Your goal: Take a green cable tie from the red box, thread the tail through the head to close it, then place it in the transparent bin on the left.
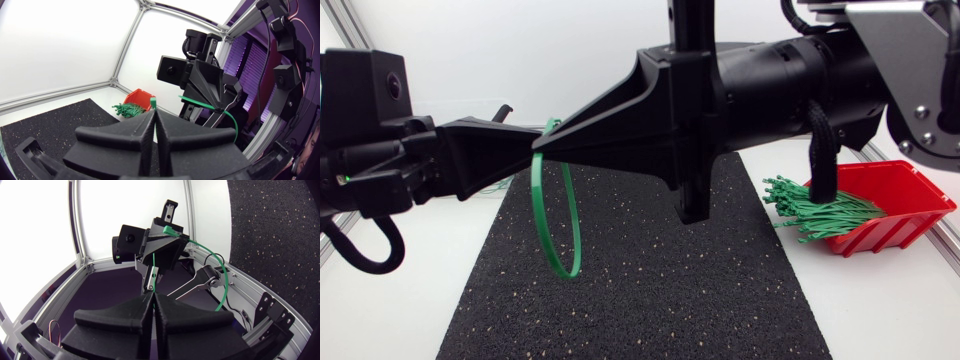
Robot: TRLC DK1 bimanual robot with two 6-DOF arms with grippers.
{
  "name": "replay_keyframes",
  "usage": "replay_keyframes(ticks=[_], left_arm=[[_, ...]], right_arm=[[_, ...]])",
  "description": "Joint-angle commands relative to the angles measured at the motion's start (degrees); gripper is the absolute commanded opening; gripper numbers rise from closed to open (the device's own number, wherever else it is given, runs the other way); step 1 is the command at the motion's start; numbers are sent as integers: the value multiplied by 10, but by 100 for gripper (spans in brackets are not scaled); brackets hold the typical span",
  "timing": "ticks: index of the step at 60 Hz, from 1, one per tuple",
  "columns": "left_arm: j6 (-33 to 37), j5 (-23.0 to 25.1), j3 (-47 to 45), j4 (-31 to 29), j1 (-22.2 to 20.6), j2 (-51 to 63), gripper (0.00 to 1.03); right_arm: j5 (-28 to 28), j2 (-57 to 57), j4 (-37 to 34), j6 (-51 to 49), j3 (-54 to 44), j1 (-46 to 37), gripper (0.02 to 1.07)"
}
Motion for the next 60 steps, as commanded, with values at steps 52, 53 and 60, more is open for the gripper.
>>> replay_keyframes(ticks=[52,53,60], left_arm=[[8,10,6,8,5,5,4],[8,10,6,8,5,5,4],[8,10,6,7,5,5,4]], right_arm=[[1,23,23,17,-24,5,8],[1,23,23,16,-25,5,8],[1,22,26,16,-25,4,8]])
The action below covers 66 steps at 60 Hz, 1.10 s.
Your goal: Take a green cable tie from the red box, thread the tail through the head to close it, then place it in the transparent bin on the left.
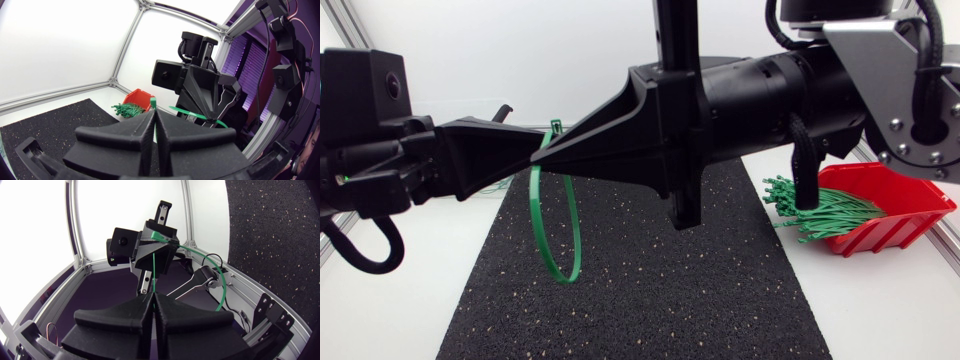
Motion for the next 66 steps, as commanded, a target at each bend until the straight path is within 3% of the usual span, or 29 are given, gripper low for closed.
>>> replay_keyframes(ticks=[1,66], left_arm=[[8,5,6,7,3,5,4],[7,5,-9,-18,-17,-35,4]], right_arm=[[1,9,9,17,-13,1,8],[2,3,22,17,-19,-20,8]])
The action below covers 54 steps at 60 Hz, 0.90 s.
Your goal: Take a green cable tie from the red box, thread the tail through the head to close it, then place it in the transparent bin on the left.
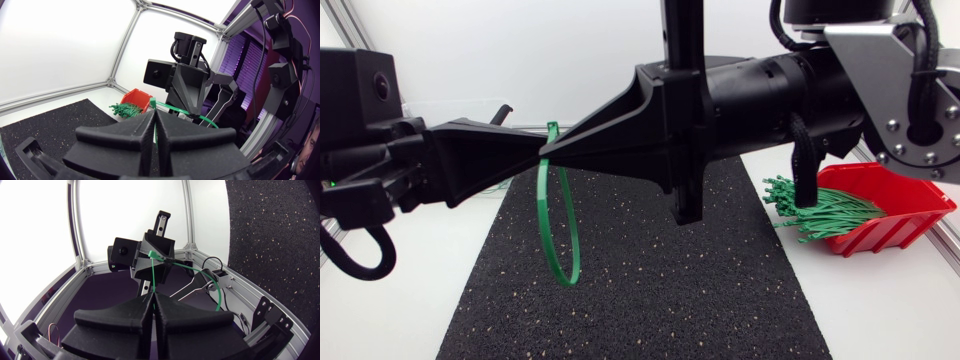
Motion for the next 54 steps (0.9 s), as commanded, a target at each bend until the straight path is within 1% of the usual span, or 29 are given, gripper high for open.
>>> replay_keyframes(ticks=[1,20,30,48,54], left_arm=[[8,7,-9,0,-9,-15,4],[8,2,-11,-4,-30,-25,4],[8,-1,-11,-8,-33,-33,4],[8,-6,-2,-23,-48,-51,4],[8,-8,1,-38,-62,-67,4]], right_arm=[[4,3,9,16,-12,-6,8],[4,2,11,23,-8,-11,8],[5,2,13,28,-7,-24,8],[6,14,17,30,-6,-25,8],[6,15,18,32,-3,-29,8]])
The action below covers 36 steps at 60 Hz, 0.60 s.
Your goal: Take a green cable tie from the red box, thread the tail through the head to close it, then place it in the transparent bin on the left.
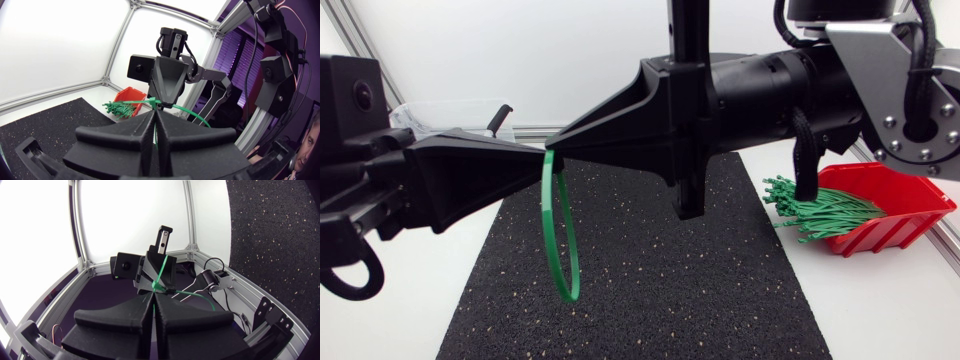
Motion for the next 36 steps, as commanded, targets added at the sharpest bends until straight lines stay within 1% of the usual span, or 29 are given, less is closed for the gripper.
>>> replay_keyframes(ticks=[1,8,10,12,16,19,24,28,36], left_arm=[[8,11,6,-6,-21,-29,4],[11,4,6,-8,-23,-30,4],[16,1,5,-8,-22,-28,4],[20,-2,4,-8,-21,-24,4],[27,-3,4,-8,-7,-16,4],[34,-2,6,-8,7,-5,4],[41,3,9,-5,29,11,4],[44,11,11,-2,50,22,4],[54,14,9,0,69,34,4]], right_arm=[[18,12,5,19,-4,-13,8],[17,12,4,17,-4,-7,8],[17,11,3,16,-3,-6,9],[17,11,2,16,-3,-3,16],[17,5,4,16,-5,5,37],[17,0,4,16,-5,8,44],[17,-7,5,15,-6,14,48],[17,-11,6,15,-8,14,48],[17,-13,8,15,-11,-9,50]])
